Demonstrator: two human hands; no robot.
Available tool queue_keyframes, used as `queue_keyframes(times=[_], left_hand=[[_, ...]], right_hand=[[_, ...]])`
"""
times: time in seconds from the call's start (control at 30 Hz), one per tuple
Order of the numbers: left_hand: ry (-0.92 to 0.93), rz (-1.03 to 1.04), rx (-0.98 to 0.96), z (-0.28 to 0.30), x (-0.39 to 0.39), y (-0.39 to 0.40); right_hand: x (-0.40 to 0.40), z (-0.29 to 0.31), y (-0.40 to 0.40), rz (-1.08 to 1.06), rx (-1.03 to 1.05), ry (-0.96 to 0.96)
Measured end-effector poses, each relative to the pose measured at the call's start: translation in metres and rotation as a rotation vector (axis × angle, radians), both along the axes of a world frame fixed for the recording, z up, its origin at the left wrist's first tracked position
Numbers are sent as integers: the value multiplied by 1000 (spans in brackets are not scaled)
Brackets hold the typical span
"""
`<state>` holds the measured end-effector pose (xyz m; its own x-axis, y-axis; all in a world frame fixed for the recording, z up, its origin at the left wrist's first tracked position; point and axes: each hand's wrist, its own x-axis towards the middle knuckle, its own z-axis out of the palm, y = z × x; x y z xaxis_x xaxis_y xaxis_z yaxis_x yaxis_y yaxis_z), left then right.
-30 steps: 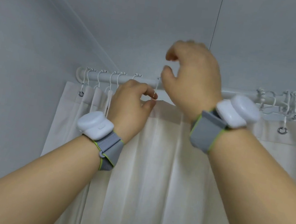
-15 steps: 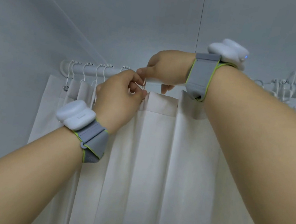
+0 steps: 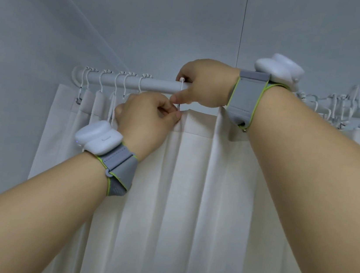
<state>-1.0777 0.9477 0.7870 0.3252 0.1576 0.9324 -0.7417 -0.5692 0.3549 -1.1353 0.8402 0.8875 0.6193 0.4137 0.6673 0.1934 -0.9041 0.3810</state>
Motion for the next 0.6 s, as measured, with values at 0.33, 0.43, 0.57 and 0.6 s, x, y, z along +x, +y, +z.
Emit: queue_keyframes(times=[0.33,0.43,0.57,0.6], left_hand=[[-3,-129,-104,-1,-5,-6],[-10,-100,-116,0,-6,-5],[3,-74,-119,0,-9,-4],[8,-72,-117,0,-10,-5]], right_hand=[[-8,2,2,41,145,109],[-3,0,5,60,203,83],[-1,-3,11,37,225,59],[-1,-4,11,26,217,45]])
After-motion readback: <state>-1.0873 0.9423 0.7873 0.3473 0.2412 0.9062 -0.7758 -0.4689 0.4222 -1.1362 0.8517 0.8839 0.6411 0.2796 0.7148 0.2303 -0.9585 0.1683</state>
